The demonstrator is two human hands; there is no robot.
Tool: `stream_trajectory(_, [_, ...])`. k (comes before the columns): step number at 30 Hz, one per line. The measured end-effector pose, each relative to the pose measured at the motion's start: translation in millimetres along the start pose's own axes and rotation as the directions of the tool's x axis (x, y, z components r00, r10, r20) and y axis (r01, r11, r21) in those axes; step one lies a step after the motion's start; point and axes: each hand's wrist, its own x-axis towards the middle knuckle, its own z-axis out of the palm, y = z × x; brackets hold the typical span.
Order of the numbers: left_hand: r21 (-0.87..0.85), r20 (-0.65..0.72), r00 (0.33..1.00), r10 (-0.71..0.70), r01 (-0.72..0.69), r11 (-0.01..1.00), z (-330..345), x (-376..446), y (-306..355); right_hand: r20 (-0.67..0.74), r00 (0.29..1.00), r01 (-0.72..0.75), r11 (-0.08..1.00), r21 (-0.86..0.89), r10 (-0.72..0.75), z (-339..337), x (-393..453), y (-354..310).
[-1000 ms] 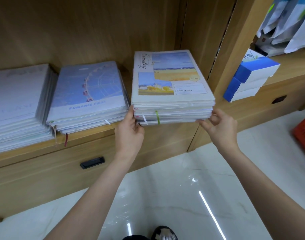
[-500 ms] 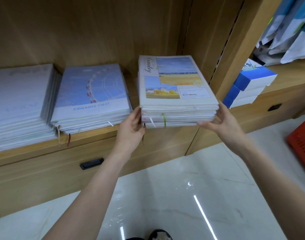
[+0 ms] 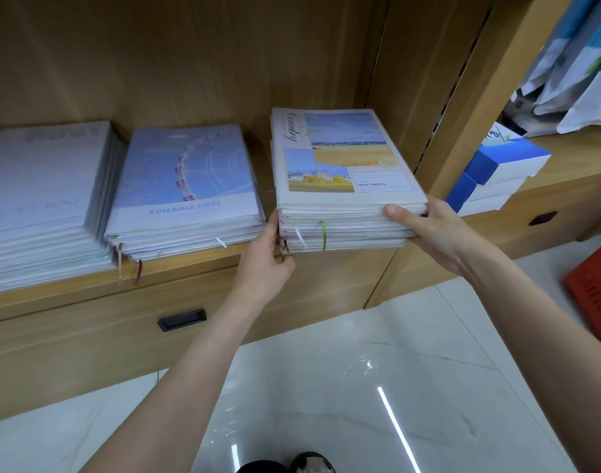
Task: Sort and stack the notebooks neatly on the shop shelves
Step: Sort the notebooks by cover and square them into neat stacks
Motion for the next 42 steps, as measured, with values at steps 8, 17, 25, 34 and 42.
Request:
stream_trajectory(8, [-0.002,0.008,0.999,0.040,-0.040,0.999,-0.6,-3.4,18.9,-0.221,0.923,0.257,0.931,-0.259,-0.316,24.1,-11.4,16.3])
stream_trajectory(17, [-0.025,-0.052,0.996,0.076,-0.077,0.997,-5.0,-4.4,26.0,-0.164,0.946,0.207,0.911,-0.356,-0.279,15.0,-10.3,15.6])
stream_trajectory(25, [0.096,-0.139,0.985,0.101,-0.088,0.991,-5.7,-2.9,29.4,-0.166,0.950,0.166,0.875,-0.456,-0.266,11.4,-6.3,10.0])
stream_trajectory(34, [0.130,-0.164,0.982,0.096,-0.075,0.989,-11.3,0.7,32.4,-0.116,0.960,0.169,0.859,-0.484,-0.255,9.3,-2.1,9.3])
stream_trajectory(42, [-0.007,-0.176,0.984,-0.027,0.026,1.000,-8.1,-0.1,22.4,-0.140,0.950,0.169,0.835,-0.524,-0.280,6.1,-1.9,14.7])
